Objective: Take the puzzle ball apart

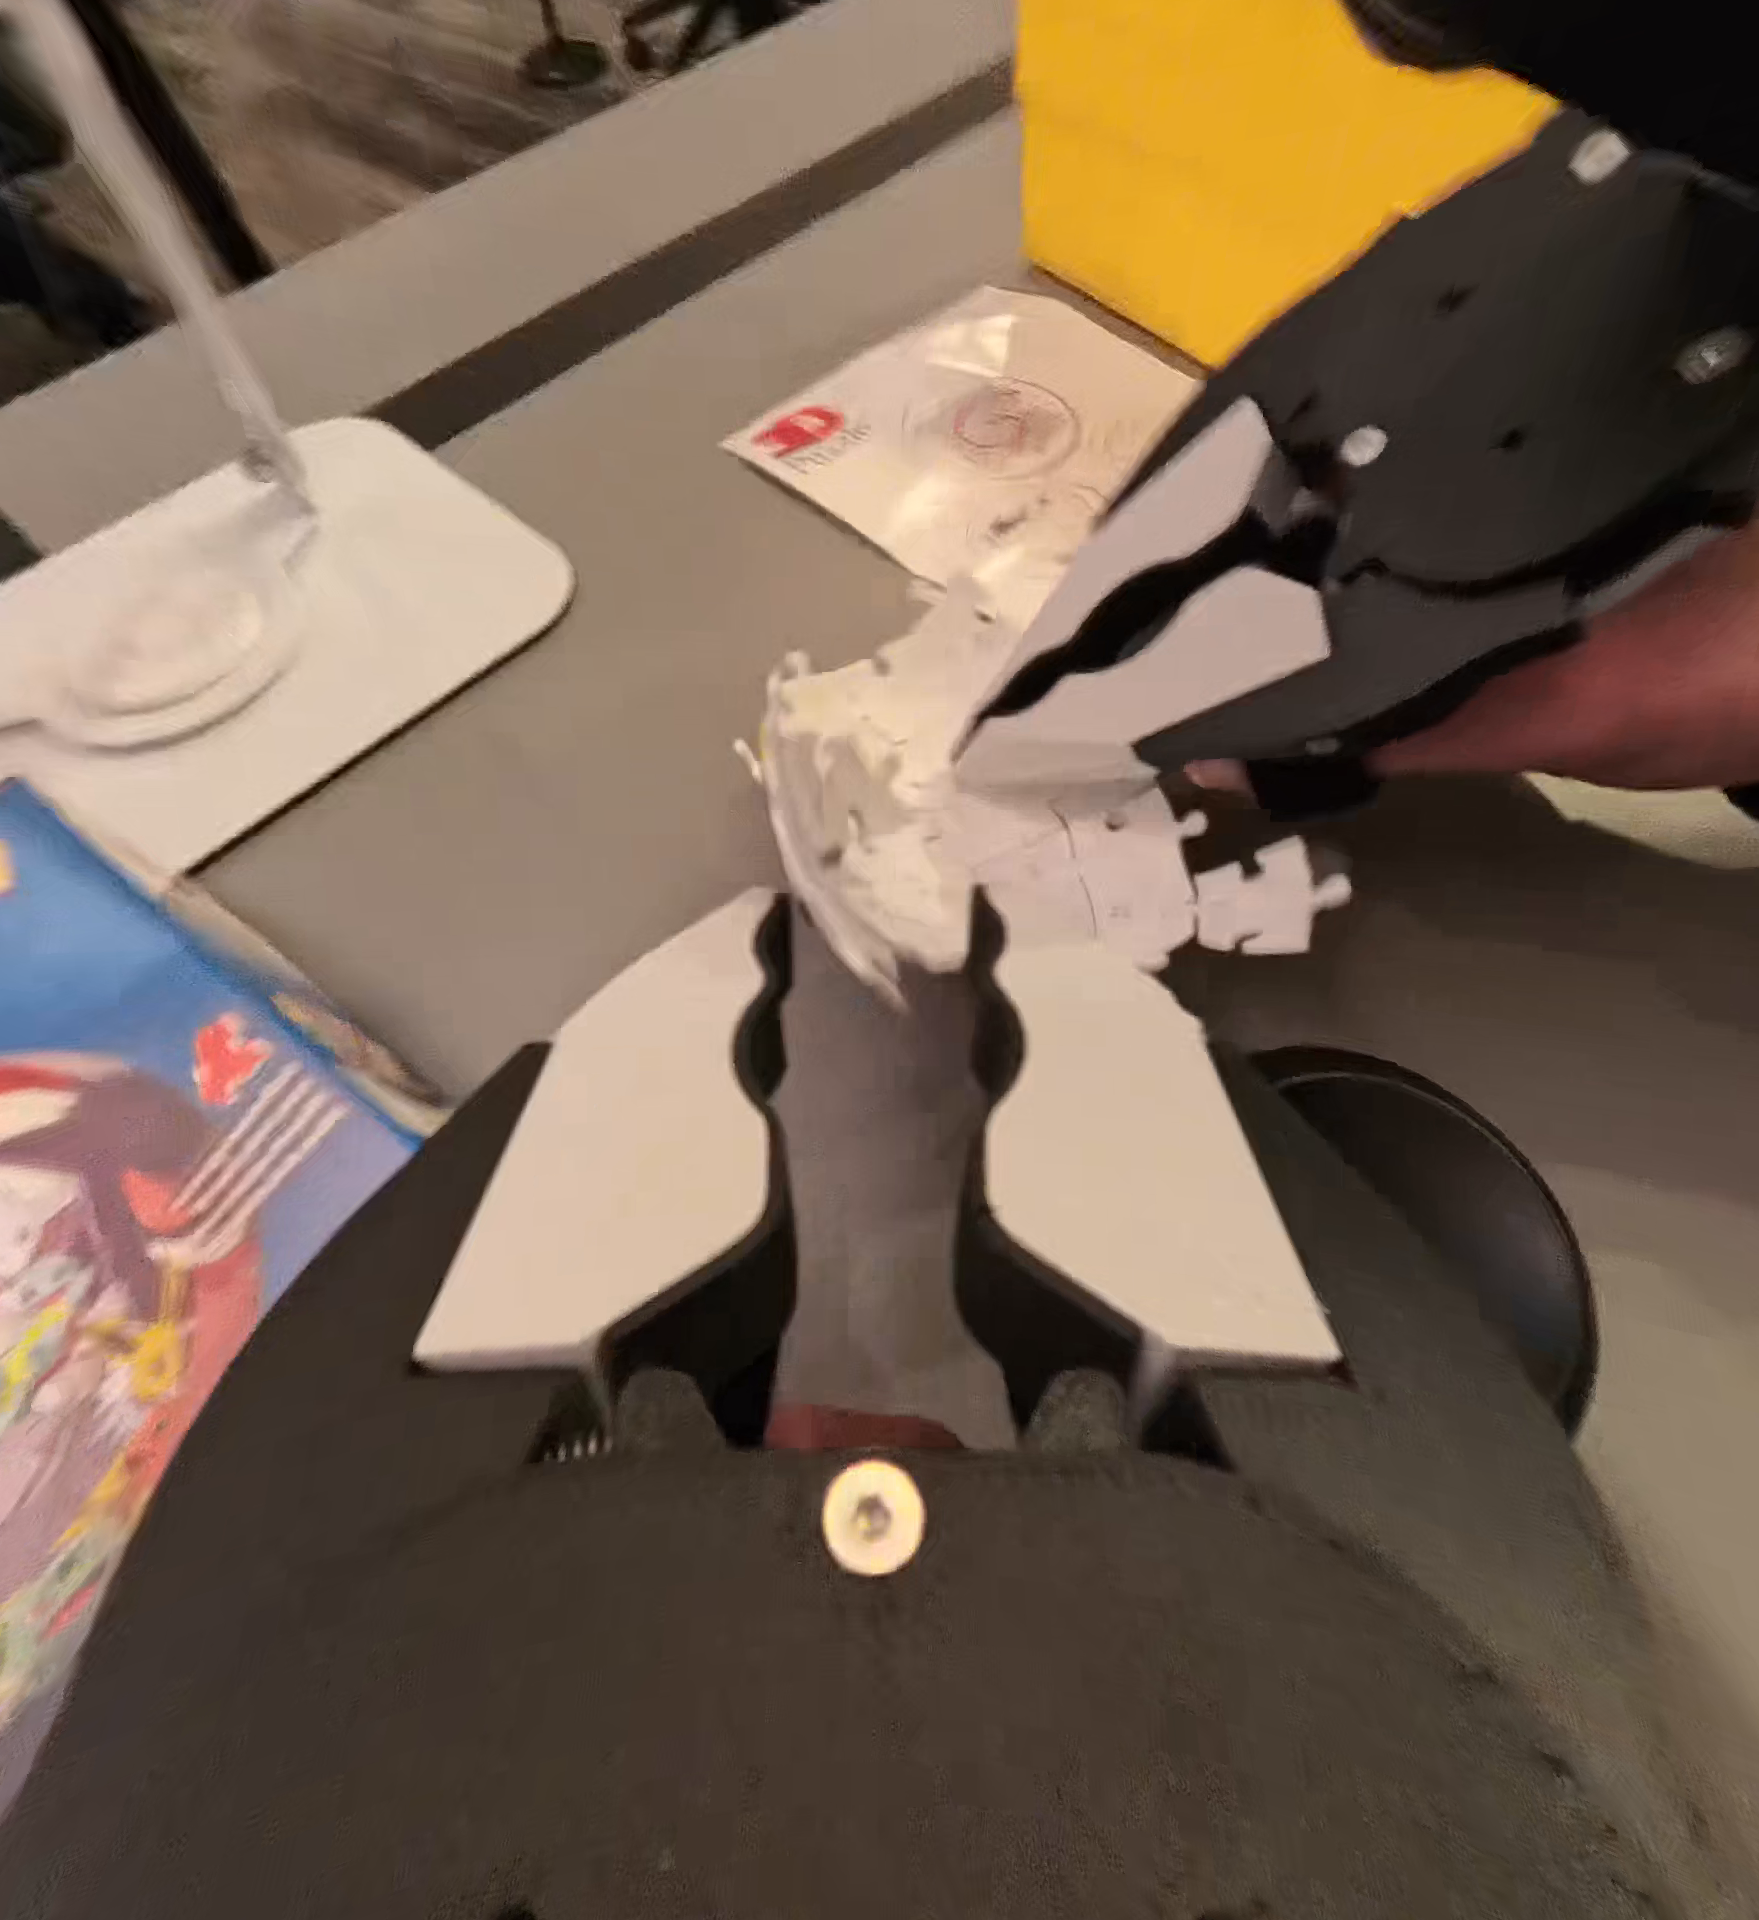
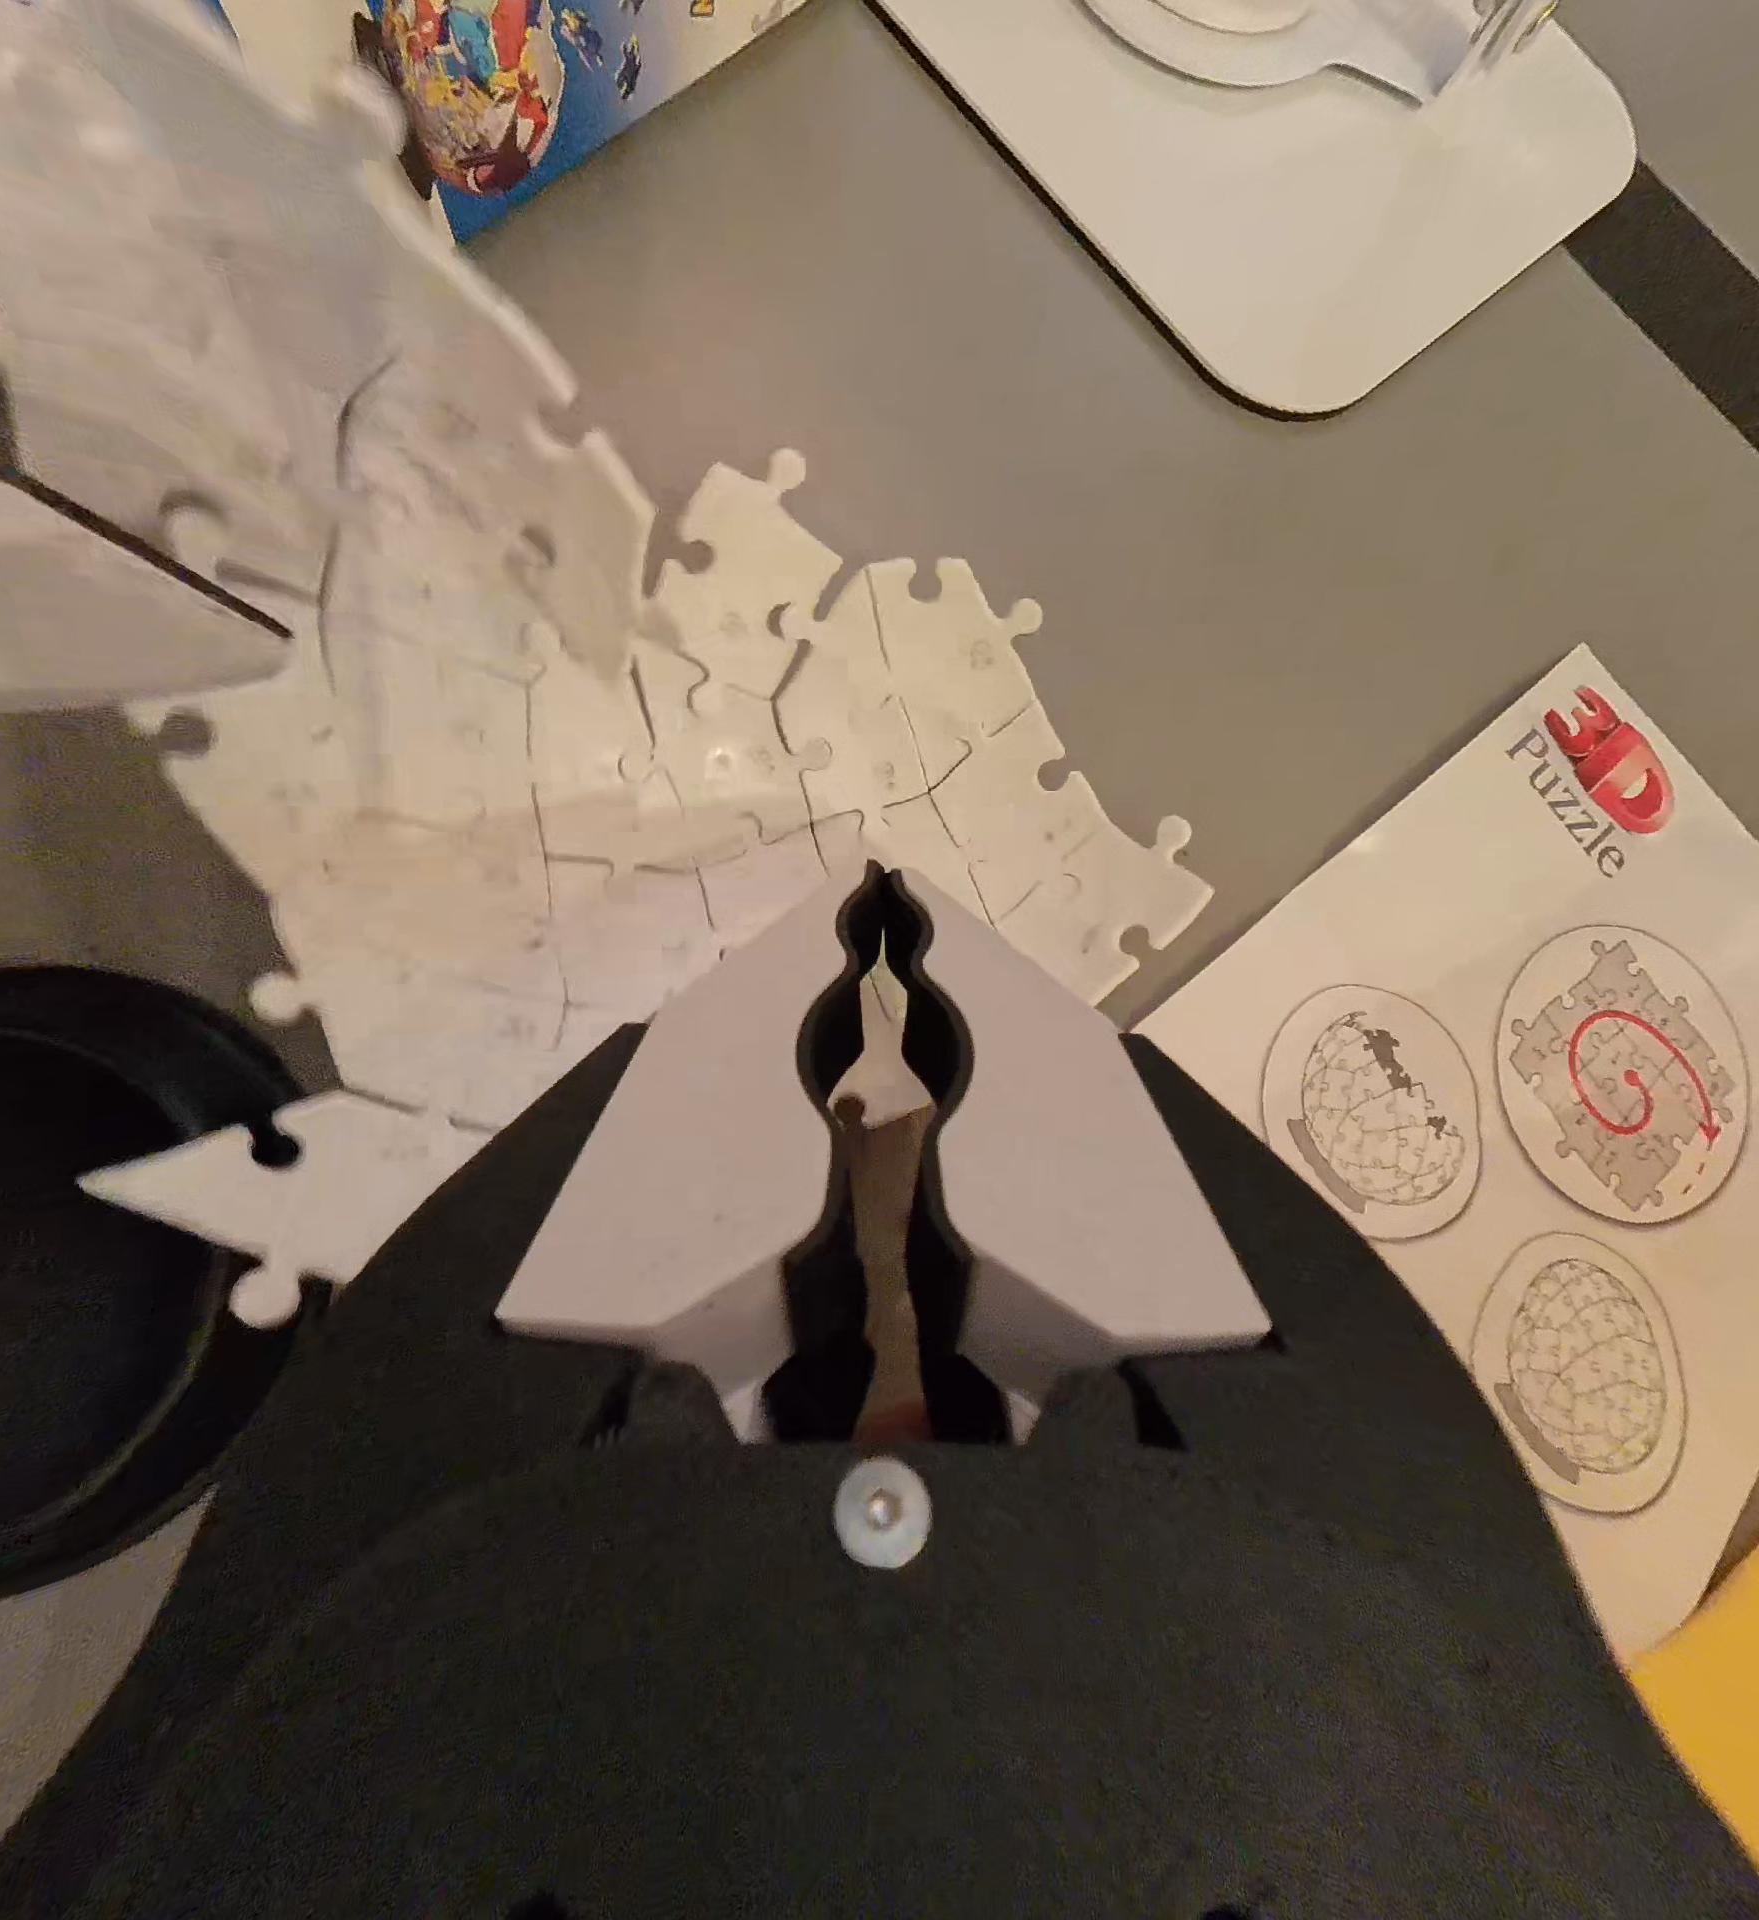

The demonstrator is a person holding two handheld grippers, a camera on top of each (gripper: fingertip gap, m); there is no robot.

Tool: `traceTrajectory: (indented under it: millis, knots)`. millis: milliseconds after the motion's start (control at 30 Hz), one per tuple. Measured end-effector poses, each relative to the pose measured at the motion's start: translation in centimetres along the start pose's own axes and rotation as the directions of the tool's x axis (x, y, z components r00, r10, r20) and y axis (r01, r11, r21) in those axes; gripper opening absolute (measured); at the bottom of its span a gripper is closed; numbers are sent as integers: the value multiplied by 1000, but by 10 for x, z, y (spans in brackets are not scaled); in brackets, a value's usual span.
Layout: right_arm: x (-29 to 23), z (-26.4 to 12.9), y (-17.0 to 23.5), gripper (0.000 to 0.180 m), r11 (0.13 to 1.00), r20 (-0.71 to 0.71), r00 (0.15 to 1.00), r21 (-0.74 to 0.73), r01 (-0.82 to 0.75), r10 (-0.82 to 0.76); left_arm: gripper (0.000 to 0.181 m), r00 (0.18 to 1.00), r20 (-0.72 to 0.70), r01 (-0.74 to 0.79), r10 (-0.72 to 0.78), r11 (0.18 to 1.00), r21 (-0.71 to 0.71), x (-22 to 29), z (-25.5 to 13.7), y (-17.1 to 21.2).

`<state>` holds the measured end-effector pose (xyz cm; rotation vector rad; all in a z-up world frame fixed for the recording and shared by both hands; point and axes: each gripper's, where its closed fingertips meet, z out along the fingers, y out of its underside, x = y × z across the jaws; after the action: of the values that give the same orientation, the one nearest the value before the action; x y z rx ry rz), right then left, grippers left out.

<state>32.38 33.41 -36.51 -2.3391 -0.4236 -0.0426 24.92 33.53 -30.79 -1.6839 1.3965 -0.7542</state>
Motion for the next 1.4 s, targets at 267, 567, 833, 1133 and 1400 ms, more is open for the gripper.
traceTrajectory:
  millis: [267,567,833,1133,1400]
  knots:
    - [-11,-4,1,0,1000,5,1000,12,-14,14,61,933,-171,289,-317,942,-169,31,11,28]
    - [-38,-12,3,0,1000,80,997,9,13,-14,38,956,-83,263,-282,946,-190,10,34,17]
    - [-44,-14,4,0,1000,120,993,6,18,-19,6,993,-44,99,-111,974,-204,-4,34,25]
    - [-38,-29,4,0,999,135,990,18,27,-29,3,978,-7,-205,207,965,-166,-5,20,12]
    - [-32,-9,-2,0,997,47,996,-2,74,-74,4,961,32,-263,274,944,-199,0,17,16]
